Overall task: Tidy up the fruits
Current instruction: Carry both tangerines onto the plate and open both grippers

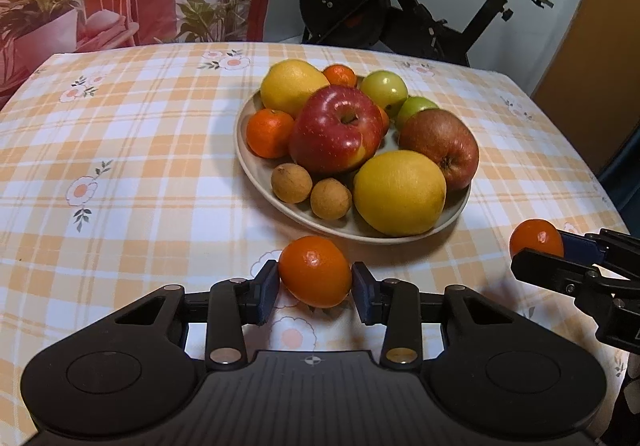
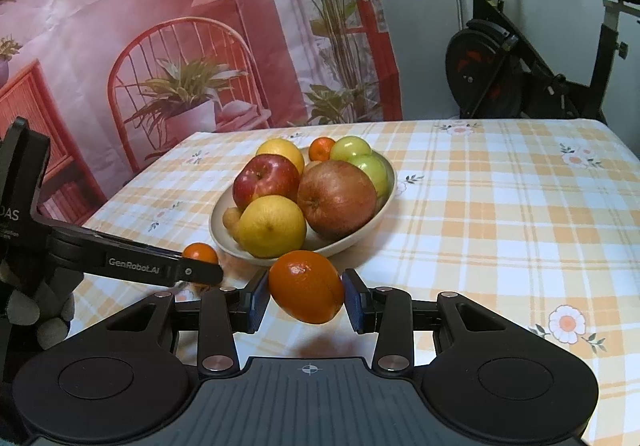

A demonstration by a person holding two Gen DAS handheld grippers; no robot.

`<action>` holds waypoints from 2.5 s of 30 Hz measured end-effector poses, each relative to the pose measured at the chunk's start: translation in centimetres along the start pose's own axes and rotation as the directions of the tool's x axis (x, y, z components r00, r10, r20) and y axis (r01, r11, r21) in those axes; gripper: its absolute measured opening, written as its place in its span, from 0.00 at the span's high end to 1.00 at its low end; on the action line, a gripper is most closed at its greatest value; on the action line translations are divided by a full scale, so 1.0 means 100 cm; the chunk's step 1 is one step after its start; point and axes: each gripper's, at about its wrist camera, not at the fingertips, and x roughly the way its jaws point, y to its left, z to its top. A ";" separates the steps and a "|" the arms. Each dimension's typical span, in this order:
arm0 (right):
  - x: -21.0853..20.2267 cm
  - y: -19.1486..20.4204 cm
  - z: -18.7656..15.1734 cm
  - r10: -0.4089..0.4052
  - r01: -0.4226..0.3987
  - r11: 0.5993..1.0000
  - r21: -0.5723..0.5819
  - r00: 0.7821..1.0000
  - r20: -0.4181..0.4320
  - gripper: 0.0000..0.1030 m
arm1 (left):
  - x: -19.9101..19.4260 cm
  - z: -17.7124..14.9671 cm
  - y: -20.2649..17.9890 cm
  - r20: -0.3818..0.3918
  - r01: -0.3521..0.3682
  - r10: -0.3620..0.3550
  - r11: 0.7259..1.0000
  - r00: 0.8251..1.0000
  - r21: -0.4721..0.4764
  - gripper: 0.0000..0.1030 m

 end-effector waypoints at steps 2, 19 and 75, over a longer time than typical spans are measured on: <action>-0.003 0.002 0.002 -0.002 0.002 1.000 -0.004 1.000 0.006 0.65 | -0.006 0.001 0.002 0.014 0.006 -0.006 1.000 1.000 -0.012 0.60; -0.014 0.026 0.060 -0.016 0.029 0.987 -0.156 0.996 0.085 0.65 | -0.063 0.057 0.002 0.225 0.030 -0.034 0.999 0.974 0.020 0.60; 0.128 -0.010 0.107 0.004 -0.016 0.985 -0.174 0.997 -0.073 0.63 | 0.089 0.146 -0.011 -0.001 0.167 -0.168 0.976 0.986 0.138 0.60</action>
